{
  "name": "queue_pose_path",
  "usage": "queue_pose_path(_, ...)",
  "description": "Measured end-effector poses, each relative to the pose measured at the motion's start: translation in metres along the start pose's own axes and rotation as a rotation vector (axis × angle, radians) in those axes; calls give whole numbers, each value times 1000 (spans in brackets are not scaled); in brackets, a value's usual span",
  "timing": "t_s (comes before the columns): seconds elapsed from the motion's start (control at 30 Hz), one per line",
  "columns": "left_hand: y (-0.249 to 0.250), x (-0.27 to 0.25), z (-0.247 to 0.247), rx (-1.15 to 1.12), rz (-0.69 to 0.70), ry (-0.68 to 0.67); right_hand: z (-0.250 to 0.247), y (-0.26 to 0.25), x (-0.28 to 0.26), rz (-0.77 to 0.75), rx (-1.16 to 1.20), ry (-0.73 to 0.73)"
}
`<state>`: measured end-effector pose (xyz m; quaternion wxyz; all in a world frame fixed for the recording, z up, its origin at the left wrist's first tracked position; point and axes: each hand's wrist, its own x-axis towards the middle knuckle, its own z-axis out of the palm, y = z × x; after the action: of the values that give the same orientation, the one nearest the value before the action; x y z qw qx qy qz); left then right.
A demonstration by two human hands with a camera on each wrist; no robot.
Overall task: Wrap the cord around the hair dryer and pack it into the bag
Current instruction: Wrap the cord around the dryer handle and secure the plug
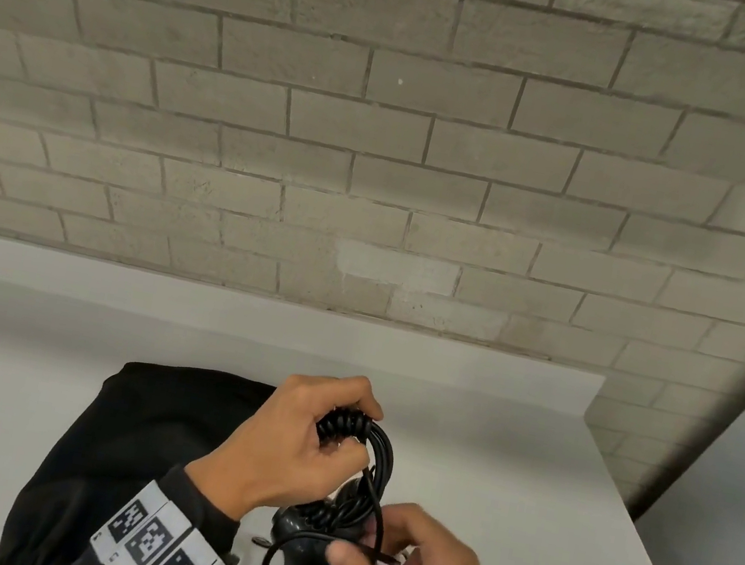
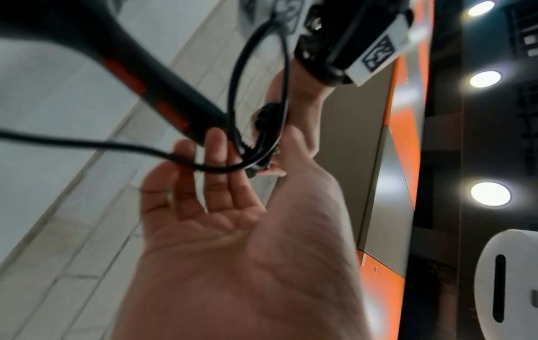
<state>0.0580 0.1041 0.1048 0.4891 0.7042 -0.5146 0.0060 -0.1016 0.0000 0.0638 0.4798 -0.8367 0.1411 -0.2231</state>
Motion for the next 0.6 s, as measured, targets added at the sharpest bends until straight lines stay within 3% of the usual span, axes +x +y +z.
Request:
queue_pose_path(0.07,0,0,0,9,7,5,6,-6,-1,67,47,-72)
queue_pose_path(0.23,2,-2,-6,1,47,-27,-25,-26,1,-29,101,75)
queue_pose_path(0.47,8,1,-3,-16,144,-146,-55,-48,34,-85,101,-62)
queue_pose_path(0.6,9,3,2,32,156,-104,-58,-44,57,-30,188,-114)
